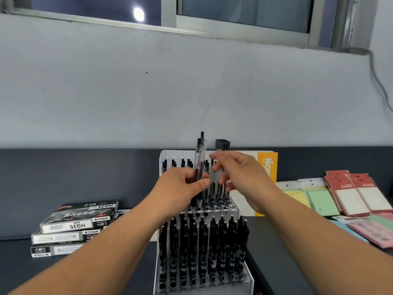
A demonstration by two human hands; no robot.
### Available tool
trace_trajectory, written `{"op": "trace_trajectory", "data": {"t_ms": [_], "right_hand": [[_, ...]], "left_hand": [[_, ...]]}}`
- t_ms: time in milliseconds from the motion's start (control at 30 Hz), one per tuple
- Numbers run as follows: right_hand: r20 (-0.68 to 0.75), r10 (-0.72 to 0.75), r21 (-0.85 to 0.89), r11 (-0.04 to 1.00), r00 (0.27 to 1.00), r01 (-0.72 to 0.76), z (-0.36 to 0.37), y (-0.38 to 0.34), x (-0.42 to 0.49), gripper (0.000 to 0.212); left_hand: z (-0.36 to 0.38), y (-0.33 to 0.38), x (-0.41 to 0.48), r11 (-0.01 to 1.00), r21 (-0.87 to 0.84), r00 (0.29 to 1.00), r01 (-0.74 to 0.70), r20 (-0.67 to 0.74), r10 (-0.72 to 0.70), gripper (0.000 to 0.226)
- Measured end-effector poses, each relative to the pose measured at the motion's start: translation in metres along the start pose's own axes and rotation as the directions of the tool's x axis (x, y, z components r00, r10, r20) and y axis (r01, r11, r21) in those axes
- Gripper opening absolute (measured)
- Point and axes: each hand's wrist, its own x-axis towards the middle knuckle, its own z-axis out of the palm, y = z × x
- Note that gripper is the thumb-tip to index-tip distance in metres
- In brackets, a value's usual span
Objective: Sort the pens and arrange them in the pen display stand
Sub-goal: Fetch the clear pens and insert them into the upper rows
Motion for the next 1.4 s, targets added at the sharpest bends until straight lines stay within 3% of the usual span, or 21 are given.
{"op": "trace_trajectory", "data": {"t_ms": [67,167,267,433,633,900,1067,1133,1233,1400], "right_hand": [[0.108,0.019,0.166,0.985,0.994,-0.037,-0.01,-0.009,0.001,0.018],[0.154,-0.012,0.17,0.985,0.988,-0.015,-0.02,-0.009,0.006,0.014],[0.078,-0.048,0.14,0.99,0.996,0.037,-0.029,-0.009,0.012,0.014],[-0.031,-0.125,0.034,0.991,0.992,0.126,-0.036,-0.005,0.019,0.026],[-0.049,-0.109,0.111,0.987,0.993,0.114,-0.037,0.005,0.023,0.019],[-0.053,-0.103,0.027,0.994,0.993,0.105,-0.036,0.035,0.027,0.02],[-0.05,-0.13,0.053,0.99,0.99,0.133,-0.034,0.035,0.029,0.016],[-0.028,-0.139,0.022,0.99,0.99,0.139,-0.034,0.035,0.029,0.004],[-0.031,-0.116,-0.077,0.991,0.993,0.113,-0.031,0.043,0.028,0.017],[-0.042,-0.097,-0.249,0.965,0.994,0.084,-0.027,0.056,0.028,0.012]], "left_hand": [[0.002,0.008,0.004,1.0,0.023,0.994,0.006,0.109,-0.008,0.012],[0.008,0.017,0.01,0.995,0.098,0.979,0.004,0.205,-0.024,0.017],[0.015,0.029,0.013,0.987,0.155,0.987,-0.041,0.16,0.016,0.028],[0.015,0.05,0.024,0.996,0.031,0.996,-0.086,-0.003,0.086,0.036],[0.024,0.046,0.035,0.975,0.179,0.985,-0.131,-0.09,0.148,0.034],[0.045,0.023,0.023,0.965,0.235,0.954,-0.118,-0.244,0.176,0.023],[0.045,0.024,0.024,0.963,0.251,0.95,-0.094,-0.267,0.162,0.022],[0.045,0.024,0.023,0.959,0.275,0.954,-0.071,-0.262,0.146,0.021],[0.05,0.019,0.022,0.942,0.336,0.965,-0.021,-0.24,0.107,0.02],[0.061,0.012,0.019,0.901,0.432,0.971,0.041,-0.232,0.067,0.008]]}}
